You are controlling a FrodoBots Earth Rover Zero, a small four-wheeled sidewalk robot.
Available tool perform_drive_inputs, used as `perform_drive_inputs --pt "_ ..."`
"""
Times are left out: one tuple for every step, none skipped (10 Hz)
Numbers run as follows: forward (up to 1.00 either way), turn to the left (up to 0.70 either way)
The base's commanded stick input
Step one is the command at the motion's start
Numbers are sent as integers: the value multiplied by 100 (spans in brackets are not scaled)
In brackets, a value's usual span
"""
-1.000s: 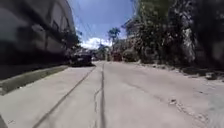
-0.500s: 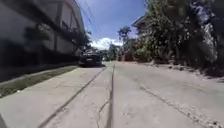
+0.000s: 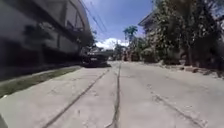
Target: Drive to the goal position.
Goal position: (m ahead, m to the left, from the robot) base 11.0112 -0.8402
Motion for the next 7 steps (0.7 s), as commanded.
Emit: perform_drive_inputs --pt "100 0" --pt "100 0" --pt "100 0" --pt "100 -33" --pt "100 -40" --pt "100 -40" --pt "100 -40"
